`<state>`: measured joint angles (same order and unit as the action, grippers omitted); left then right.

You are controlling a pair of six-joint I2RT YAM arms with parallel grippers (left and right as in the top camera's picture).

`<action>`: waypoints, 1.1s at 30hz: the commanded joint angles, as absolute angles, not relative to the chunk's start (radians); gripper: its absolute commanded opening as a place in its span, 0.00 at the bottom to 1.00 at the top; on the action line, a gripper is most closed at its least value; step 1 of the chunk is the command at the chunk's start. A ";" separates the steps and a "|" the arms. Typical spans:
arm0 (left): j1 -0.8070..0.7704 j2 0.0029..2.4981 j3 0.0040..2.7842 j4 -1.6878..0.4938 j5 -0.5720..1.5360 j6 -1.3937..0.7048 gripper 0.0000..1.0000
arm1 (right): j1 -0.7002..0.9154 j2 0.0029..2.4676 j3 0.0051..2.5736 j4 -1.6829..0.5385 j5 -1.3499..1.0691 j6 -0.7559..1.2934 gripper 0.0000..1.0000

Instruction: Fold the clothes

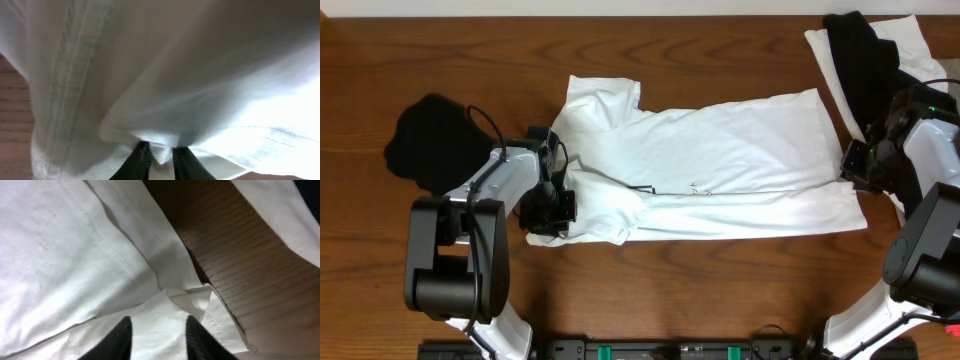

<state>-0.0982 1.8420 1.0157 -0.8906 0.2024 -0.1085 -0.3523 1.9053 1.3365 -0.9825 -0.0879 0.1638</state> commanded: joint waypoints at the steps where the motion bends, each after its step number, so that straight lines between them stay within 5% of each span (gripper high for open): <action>1: -0.094 1.935 0.950 -0.825 0.171 -0.110 0.19 | -0.359 1.903 1.342 -0.980 -0.102 0.141 0.39; 31: -0.094 1.935 0.950 -0.826 0.171 -0.110 0.19 | -0.360 1.904 1.252 -0.871 -0.036 0.141 0.33; 33: -0.094 1.935 0.950 -0.825 0.171 -0.110 0.19 | -0.360 1.904 1.238 -0.856 -0.052 0.141 0.26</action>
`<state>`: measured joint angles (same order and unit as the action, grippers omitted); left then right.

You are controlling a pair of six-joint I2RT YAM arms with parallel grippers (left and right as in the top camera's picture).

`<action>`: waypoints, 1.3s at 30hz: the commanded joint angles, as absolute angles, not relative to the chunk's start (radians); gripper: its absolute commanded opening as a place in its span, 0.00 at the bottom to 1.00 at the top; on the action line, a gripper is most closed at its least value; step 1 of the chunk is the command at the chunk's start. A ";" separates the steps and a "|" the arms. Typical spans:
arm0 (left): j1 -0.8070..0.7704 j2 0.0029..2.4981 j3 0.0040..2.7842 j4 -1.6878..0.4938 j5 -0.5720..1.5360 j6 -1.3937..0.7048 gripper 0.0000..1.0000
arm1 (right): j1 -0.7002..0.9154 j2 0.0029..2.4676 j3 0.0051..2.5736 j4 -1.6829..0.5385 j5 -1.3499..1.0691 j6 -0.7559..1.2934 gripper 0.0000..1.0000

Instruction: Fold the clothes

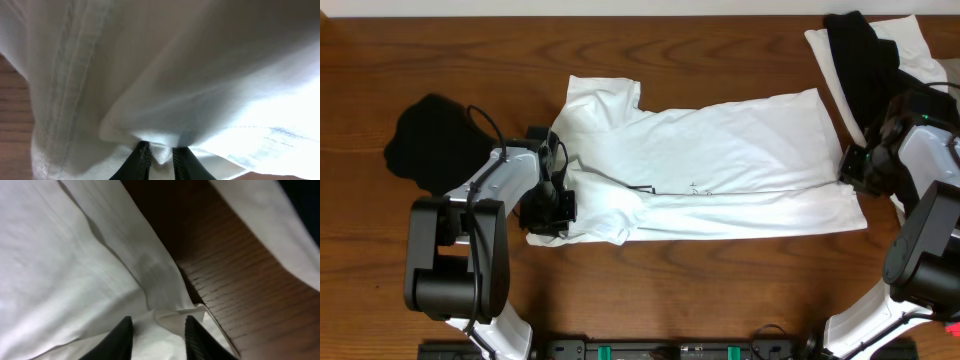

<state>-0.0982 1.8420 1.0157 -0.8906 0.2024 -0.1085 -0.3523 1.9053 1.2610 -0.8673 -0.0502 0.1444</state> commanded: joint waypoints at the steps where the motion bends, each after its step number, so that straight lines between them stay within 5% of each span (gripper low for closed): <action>1: -0.094 1.935 0.950 -0.825 0.171 -0.110 0.19 | -0.360 1.904 1.235 -0.851 -0.063 0.141 0.17; 2: -0.094 1.935 0.950 -0.825 0.171 -0.110 0.19 | -0.360 1.904 1.235 -0.845 -0.070 0.141 0.05; 4: -0.094 1.935 0.950 -0.825 0.171 -0.110 0.19 | -0.360 1.904 1.237 -0.831 -0.080 0.141 0.01; 22: -0.094 1.935 0.950 -0.825 0.171 -0.110 0.19 | -0.366 1.903 1.254 -0.657 -0.095 0.238 0.08; 35: -0.094 1.935 0.950 -0.825 0.171 -0.110 0.19 | -0.336 1.735 1.303 -1.137 -0.303 -0.005 0.10; 39: -0.094 1.935 0.950 -0.825 0.171 -0.110 0.18 | -0.273 1.739 1.213 -1.111 -0.307 -0.006 0.10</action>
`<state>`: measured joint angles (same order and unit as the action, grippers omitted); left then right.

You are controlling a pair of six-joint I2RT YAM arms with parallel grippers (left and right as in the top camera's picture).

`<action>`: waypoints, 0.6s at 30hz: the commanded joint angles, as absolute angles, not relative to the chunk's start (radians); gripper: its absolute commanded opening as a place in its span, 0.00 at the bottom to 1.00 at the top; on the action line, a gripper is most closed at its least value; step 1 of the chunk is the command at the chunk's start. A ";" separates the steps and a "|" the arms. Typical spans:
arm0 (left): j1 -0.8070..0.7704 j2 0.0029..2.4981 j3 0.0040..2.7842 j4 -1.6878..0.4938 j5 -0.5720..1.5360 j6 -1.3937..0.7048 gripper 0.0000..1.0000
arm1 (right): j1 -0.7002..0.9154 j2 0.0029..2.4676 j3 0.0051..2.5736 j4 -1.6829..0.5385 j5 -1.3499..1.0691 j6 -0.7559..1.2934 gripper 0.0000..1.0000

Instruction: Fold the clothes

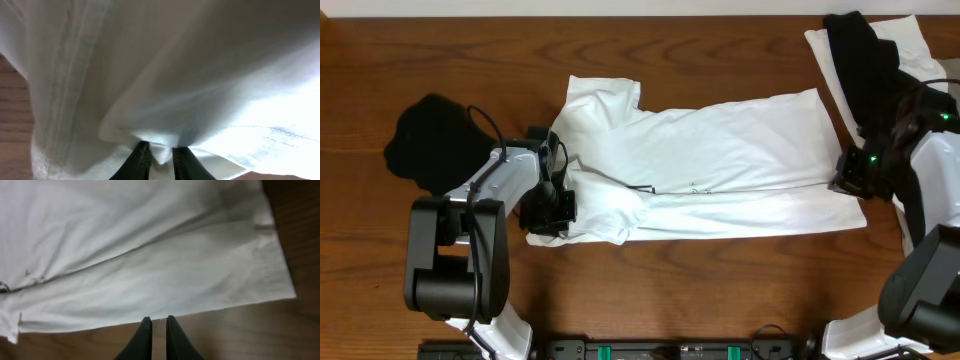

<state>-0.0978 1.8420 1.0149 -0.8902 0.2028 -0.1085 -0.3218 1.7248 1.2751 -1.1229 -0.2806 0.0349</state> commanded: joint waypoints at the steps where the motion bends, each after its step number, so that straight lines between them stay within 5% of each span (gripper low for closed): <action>1: -0.095 1.935 0.950 -0.825 0.171 -0.110 0.19 | -0.252 1.740 1.189 -1.093 -0.322 -0.008 0.10; 7: -0.095 1.935 0.950 -0.825 0.171 -0.110 0.19 | -0.028 1.741 1.090 -0.974 -0.471 -0.112 0.09; 18: -0.095 1.935 0.950 -0.825 0.171 -0.110 0.19 | 0.364 1.741 1.089 -0.859 -0.158 -0.144 0.10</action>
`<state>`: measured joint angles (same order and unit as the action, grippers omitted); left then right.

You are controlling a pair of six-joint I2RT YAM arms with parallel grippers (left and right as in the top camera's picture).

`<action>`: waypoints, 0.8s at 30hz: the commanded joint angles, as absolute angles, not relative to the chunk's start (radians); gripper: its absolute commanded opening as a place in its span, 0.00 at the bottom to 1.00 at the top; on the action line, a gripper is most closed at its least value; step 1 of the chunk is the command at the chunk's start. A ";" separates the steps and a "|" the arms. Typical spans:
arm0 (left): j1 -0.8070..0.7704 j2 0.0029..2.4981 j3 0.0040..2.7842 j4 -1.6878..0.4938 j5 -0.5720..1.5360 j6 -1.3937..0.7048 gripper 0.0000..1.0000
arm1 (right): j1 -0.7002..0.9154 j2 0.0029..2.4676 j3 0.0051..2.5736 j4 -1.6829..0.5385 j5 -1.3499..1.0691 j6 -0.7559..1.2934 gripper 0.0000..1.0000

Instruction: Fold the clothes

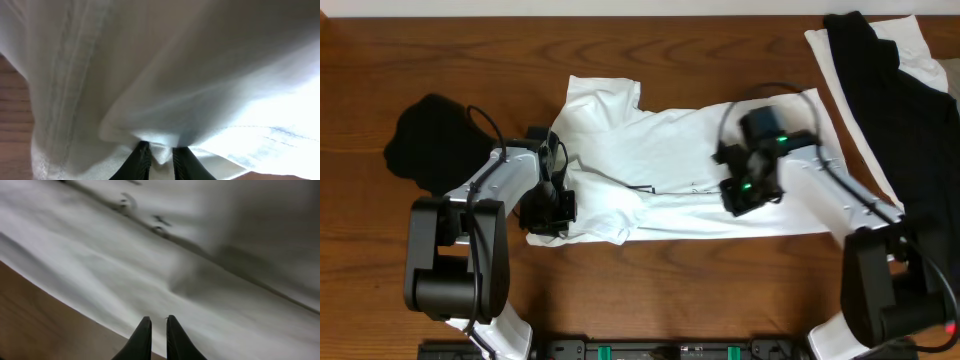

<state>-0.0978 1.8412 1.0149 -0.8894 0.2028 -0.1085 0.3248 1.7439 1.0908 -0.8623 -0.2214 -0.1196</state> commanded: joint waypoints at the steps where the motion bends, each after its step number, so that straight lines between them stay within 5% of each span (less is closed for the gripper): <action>1: -0.095 1.935 0.950 -0.825 0.171 -0.110 0.19 | 0.382 1.741 1.089 -0.860 -0.164 -0.144 0.09; 24: -0.095 1.935 0.950 -0.825 0.171 -0.110 0.19 | 0.498 1.882 1.087 -0.792 -0.058 -0.126 0.08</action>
<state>-0.0978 1.8412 1.0149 -0.8894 0.2028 -0.1085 0.5014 1.8584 1.0908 -0.7937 -0.1635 -0.1627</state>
